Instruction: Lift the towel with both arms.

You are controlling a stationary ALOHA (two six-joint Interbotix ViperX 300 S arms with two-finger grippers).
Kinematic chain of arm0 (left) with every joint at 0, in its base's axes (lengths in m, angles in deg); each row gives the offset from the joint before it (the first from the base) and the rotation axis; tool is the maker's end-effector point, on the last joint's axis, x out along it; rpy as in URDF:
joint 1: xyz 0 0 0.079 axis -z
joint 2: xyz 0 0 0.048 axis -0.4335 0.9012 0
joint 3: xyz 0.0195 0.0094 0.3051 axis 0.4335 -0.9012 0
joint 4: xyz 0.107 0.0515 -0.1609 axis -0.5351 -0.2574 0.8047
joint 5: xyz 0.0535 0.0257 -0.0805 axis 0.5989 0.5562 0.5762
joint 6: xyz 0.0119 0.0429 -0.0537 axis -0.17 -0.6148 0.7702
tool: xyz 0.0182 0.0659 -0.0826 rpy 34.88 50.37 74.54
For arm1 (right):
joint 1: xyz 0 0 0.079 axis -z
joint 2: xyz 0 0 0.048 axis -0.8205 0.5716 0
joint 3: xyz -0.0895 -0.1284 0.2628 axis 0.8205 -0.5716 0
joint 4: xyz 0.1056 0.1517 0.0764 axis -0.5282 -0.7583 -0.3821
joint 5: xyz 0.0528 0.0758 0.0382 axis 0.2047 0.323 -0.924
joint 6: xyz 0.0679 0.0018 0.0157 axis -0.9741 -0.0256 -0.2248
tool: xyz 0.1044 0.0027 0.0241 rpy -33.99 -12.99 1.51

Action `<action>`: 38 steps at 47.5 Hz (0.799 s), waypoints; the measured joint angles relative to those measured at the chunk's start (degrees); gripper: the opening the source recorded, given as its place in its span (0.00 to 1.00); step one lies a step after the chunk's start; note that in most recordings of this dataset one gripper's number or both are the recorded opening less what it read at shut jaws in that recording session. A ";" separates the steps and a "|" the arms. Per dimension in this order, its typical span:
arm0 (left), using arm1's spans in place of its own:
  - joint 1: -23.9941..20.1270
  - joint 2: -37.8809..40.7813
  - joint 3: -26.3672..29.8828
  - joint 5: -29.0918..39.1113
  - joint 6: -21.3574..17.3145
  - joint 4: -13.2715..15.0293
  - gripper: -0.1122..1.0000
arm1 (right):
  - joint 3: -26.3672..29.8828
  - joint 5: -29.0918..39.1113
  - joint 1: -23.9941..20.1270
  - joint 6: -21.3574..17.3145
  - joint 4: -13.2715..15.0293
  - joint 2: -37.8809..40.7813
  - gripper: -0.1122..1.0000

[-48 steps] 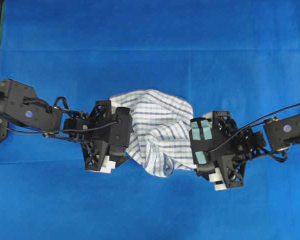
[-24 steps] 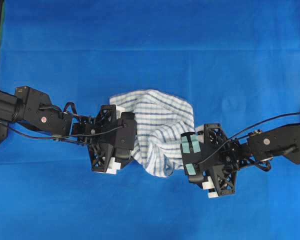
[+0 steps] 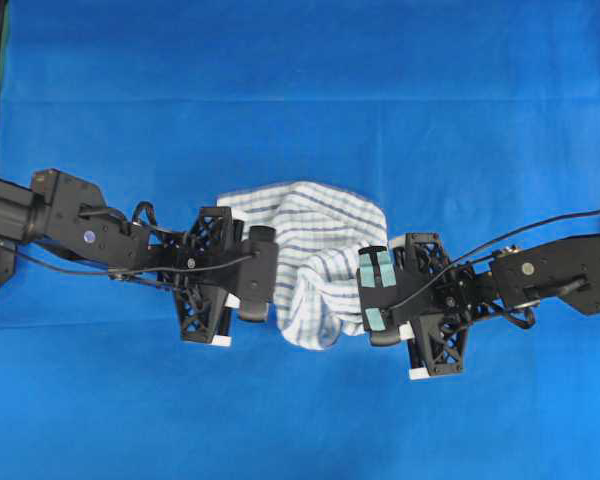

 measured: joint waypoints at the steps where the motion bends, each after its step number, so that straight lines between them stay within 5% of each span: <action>1: 0.00 -0.53 0.18 0.97 0.35 0.09 0.11 | 0.09 0.09 0.00 0.00 -0.09 0.00 0.15; 18: 0.09 -13.71 3.78 13.62 0.35 0.09 0.11 | 3.60 10.72 0.79 0.09 0.35 -10.63 0.15; 38: -2.02 -35.33 11.51 28.48 0.44 0.00 0.11 | 17.75 31.55 3.43 0.35 10.02 -25.05 0.15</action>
